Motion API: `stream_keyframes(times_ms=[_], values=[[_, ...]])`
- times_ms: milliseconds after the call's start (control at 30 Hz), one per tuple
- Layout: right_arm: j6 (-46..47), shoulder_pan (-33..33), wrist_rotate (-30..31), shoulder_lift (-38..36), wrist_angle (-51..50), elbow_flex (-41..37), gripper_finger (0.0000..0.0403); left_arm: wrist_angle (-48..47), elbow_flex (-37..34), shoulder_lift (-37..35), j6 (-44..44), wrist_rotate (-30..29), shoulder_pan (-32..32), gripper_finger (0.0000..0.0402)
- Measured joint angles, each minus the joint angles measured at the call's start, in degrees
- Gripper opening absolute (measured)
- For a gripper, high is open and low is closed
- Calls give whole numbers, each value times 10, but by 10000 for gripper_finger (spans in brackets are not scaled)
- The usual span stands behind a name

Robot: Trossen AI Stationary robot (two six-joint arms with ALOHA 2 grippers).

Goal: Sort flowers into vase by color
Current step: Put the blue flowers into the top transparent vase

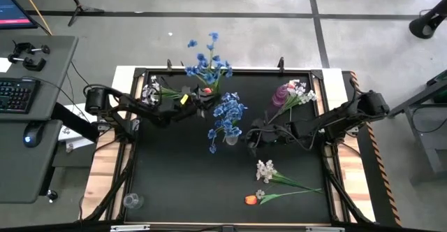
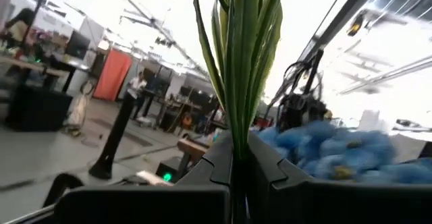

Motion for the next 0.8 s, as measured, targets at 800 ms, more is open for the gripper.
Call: stream_keyframes(times_ms=[800], values=[[-13, -14, 18, 0, 6, 0, 0, 52, 63, 90, -40, 128, 3, 0]])
